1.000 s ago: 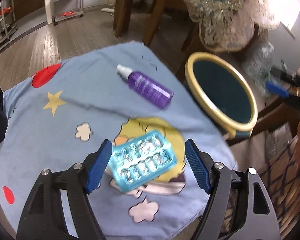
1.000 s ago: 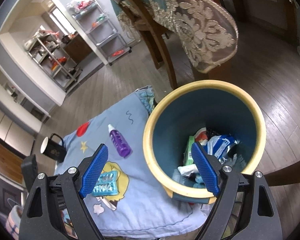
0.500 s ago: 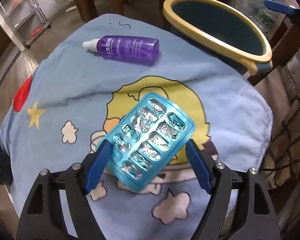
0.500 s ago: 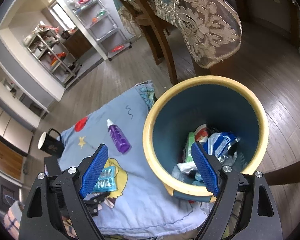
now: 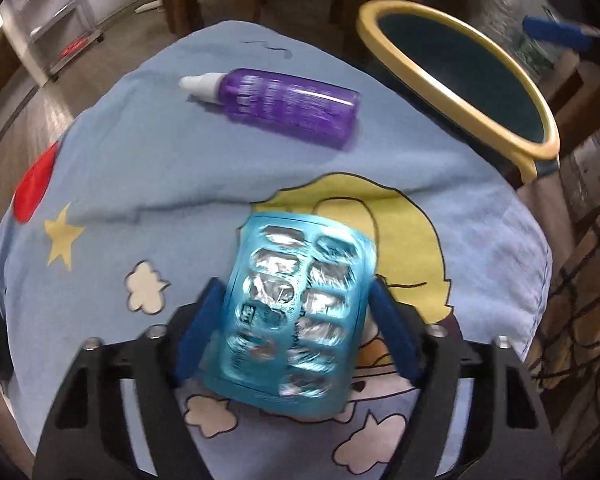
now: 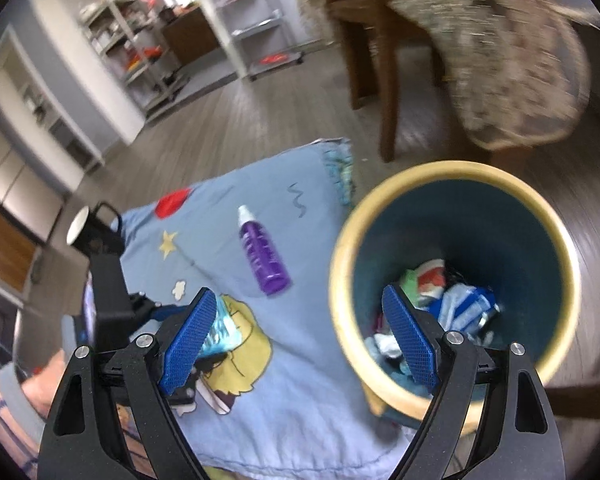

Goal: Collect trash
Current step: 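Return to the cushion and grasp the teal blister pack with the left gripper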

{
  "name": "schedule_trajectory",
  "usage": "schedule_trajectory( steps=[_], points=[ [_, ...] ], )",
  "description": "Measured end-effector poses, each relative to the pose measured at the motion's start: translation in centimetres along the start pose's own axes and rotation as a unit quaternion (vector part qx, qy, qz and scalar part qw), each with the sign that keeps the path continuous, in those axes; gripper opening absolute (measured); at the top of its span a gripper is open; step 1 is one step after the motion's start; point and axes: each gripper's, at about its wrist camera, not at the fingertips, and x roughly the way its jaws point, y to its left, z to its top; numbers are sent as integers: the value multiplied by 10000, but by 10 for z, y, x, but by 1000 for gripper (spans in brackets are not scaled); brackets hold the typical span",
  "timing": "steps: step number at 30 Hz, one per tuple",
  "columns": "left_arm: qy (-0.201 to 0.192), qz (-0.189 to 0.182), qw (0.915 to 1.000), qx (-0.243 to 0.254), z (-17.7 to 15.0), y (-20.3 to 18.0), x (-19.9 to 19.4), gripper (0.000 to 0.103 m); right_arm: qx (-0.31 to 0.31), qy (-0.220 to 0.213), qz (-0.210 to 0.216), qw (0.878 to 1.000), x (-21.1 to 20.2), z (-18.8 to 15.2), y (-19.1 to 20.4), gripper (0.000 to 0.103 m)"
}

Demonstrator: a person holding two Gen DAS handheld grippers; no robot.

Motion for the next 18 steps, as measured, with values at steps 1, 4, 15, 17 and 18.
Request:
schedule_trajectory(
  steps=[1,4,15,17,18],
  points=[
    [18,-2,9999,-125,0,5,0,68,-115,58,3,9999,7,2,6,85],
    [41,4,9981,-616,-5,23,-4,68,-512,293,-6,9983,32,6,24,85],
    [-930,-82,9713,-2186,-14,80,-89,68,-1602,848,-279,9830,107,21,59,74],
    [-1170,-93,9665,-2281,-14,83,-111,68,-1699,905,-326,9808,116,25,60,73],
    [-1255,-98,9645,-2322,-14,82,-119,68,-1760,941,-367,9792,123,27,60,73]
  ],
)
